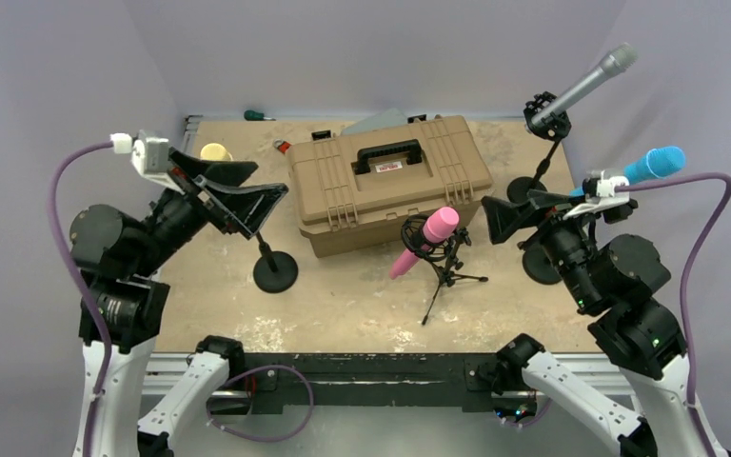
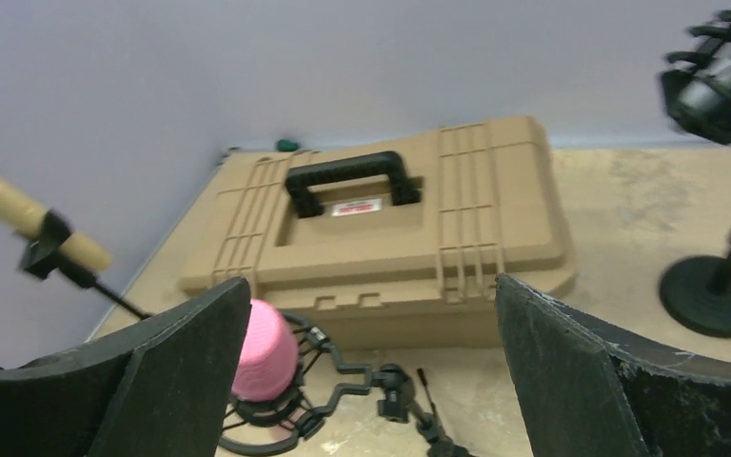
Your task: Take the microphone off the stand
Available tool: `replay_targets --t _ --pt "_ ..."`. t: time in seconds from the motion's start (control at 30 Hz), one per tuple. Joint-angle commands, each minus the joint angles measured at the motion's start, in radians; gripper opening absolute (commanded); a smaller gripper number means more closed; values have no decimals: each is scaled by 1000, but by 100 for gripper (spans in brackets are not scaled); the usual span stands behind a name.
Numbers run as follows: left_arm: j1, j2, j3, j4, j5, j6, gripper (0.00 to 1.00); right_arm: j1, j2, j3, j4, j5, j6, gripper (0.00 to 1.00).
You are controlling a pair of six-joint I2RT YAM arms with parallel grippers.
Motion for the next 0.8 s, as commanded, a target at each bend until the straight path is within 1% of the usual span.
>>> replay_targets --t 0.0,0.07,0.13,0.23,0.3,0.37,0.47,0.53,0.6,0.67,0.77 --pt "-32 17 -39 73 124 -79 100 -2 -28 -64 141 -266 -24 99" --pt "-55 18 -51 71 146 -78 100 -2 -24 -83 164 -320 -22 99" --pt "-96 31 -52 57 158 -71 100 -3 -16 -95 176 -341 -16 99" --pt "-208 56 -44 13 113 -28 100 -3 -13 -105 195 -336 -4 98" --pt "-333 79 -30 -34 32 22 100 -2 -15 -111 204 -330 4 98" --pt "-423 108 0 -94 -56 91 100 -2 -18 -115 208 -329 9 97" --pt "-533 168 81 -212 -219 199 100 -2 -26 -116 197 -300 10 97" --pt "-588 216 129 -277 -296 260 99 -3 -33 -119 187 -283 14 96" --pt "-620 247 162 -332 -417 296 96 -2 -41 -121 175 -269 16 96" --pt "-623 242 165 -350 -552 321 95 -3 -50 -124 165 -260 17 96" --pt "-623 249 205 -403 -666 402 97 -3 -68 -138 166 -257 21 96"
